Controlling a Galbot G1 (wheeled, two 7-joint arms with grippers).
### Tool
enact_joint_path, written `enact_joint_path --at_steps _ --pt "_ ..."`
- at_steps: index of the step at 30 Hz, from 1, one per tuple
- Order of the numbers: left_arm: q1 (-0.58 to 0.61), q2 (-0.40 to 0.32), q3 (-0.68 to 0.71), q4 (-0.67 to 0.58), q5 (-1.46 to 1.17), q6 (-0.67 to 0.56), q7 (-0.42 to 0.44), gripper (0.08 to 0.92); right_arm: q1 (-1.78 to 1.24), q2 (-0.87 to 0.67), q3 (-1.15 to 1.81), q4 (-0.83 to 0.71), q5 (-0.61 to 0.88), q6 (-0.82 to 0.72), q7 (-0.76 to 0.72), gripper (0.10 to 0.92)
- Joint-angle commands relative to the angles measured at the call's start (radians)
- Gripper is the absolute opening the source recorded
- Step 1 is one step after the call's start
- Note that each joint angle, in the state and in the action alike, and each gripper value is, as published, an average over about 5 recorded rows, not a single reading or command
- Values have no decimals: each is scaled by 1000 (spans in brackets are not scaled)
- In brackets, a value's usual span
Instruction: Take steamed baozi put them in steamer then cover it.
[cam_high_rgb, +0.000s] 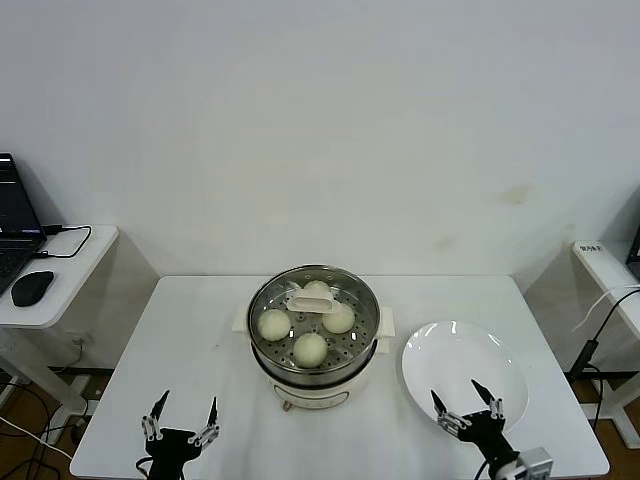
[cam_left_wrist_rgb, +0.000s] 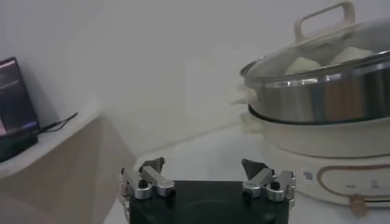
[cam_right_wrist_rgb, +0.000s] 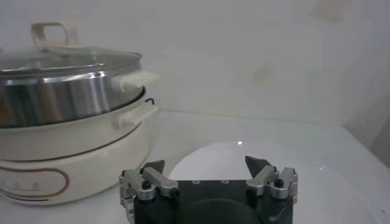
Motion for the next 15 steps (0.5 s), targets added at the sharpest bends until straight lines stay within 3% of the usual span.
enact_joint_path --at_steps 1,15 --pt "28 -3 -3 -4 -32 -10 -2 823 -13 1 6 15 -14 9 4 823" --pt "14 -3 -7 2 -38 -10 7 823 16 23 39 1 -24 5 -18 823"
